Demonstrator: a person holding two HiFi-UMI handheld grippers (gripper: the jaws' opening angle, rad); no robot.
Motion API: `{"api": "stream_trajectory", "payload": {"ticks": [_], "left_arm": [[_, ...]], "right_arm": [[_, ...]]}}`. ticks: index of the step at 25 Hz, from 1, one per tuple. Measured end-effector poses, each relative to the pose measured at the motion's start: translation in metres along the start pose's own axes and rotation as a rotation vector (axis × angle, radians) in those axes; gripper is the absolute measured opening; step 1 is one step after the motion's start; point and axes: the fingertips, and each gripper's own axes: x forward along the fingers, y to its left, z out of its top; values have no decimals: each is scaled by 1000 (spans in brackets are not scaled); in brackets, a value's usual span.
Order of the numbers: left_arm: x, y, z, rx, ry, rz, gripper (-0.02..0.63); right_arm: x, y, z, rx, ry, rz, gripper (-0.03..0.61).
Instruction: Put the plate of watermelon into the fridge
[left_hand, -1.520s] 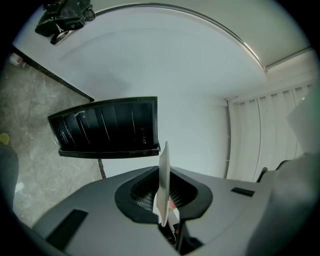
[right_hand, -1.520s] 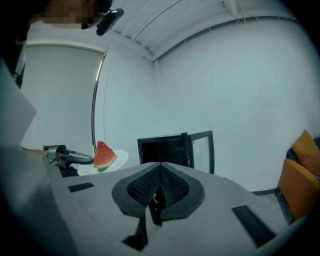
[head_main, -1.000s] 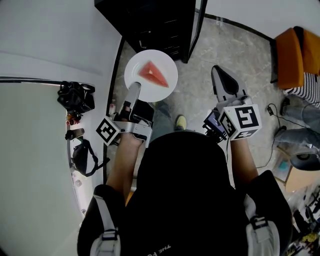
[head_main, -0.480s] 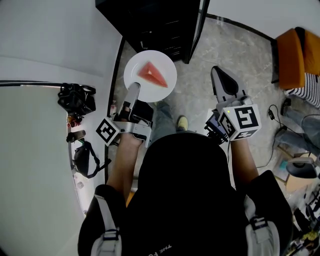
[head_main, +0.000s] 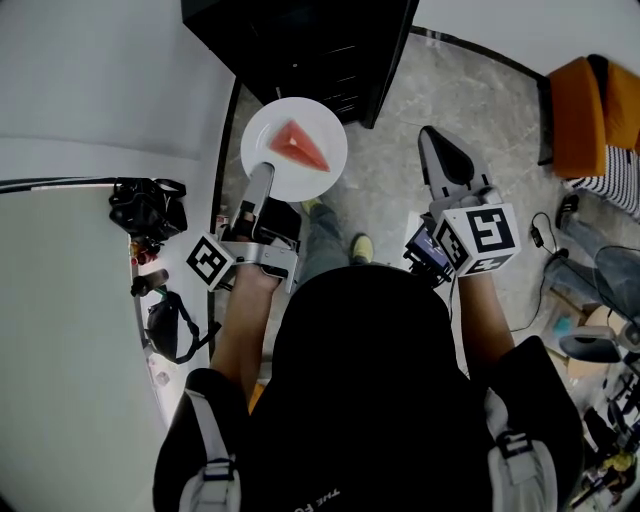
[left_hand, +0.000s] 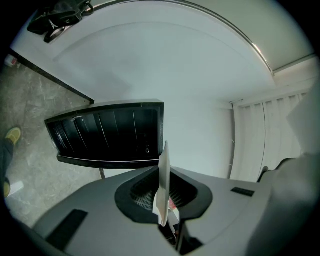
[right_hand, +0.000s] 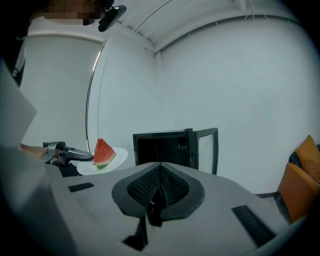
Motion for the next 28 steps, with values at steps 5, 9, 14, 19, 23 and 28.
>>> {"api": "stream_trajectory", "payload": {"ticks": [5,9,14,19,23,28], "left_arm": [[19,7,16,-4,10,6,41],[35,15,34,1,20,12,41],[55,17,53,-11,31,13,41],[66,18,68,-15,46,17,41],[68,13,71,-8,56,5,41],[70,8,72,-13,68,-6,41]], "right_arm": [[27,-2,8,-3,6,2,12],[54,-1,14,-5,14,8,11],[83,-2,20,1,23,11,11],[102,1,30,-3,26,10,11],[102,3,38,-11,18,4,11],[104,5,47,-24,6,-6,11]]}}
